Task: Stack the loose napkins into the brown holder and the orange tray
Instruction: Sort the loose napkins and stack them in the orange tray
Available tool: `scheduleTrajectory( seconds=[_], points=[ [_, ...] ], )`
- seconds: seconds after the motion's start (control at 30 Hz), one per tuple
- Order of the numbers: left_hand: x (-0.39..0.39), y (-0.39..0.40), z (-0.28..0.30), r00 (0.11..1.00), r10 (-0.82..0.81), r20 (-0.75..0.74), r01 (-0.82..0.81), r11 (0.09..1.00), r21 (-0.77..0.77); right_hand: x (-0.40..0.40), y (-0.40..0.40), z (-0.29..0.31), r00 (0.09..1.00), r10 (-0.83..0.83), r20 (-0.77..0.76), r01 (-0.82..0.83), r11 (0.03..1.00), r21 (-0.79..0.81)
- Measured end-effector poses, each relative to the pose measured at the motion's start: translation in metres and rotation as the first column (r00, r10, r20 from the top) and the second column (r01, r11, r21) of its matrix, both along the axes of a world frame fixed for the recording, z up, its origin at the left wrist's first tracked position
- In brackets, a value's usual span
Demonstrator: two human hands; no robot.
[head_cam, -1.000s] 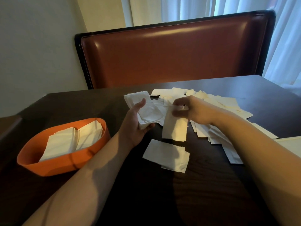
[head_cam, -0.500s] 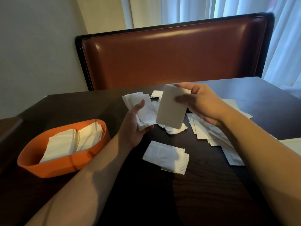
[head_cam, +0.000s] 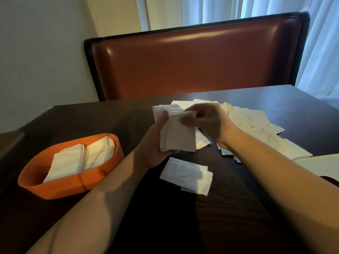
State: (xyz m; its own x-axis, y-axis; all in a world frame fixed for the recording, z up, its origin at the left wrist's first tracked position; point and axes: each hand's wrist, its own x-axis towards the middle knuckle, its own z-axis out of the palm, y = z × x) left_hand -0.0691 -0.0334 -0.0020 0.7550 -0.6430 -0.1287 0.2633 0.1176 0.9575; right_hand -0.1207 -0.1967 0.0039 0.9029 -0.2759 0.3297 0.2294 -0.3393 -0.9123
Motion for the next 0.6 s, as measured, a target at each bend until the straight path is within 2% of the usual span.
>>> scheduleTrajectory(
  seconds=[0.07,0.17,0.47,0.53,0.6],
  points=[
    [0.0001,0.0002,0.0000,1.000,0.007,0.019,-0.008,1.000,0.030,0.0022,0.0002,-0.0010,0.999,-0.046,0.013,0.046,0.999,-0.012],
    [-0.0008,-0.0001,0.0004,1.000,0.009,0.025,-0.010,0.999,0.035,0.0015,0.0010,-0.0001,0.999,-0.032,-0.005,0.032,0.999,-0.029],
    [0.0017,-0.0026,-0.0007,0.996,0.073,-0.043,-0.073,0.997,-0.006,0.0010,0.0021,-0.0029,0.992,-0.111,0.059,0.114,0.992,-0.048],
    [0.0017,-0.0027,0.0011,0.995,0.086,-0.052,-0.088,0.996,-0.026,0.0014,0.0009,-0.0033,0.993,-0.108,0.048,0.108,0.994,0.015],
    [0.0007,-0.0015,0.0030,0.996,0.075,-0.055,-0.078,0.996,-0.045,0.0027,0.0002,-0.0048,0.995,-0.093,0.028,0.087,0.979,0.183]
  ],
)
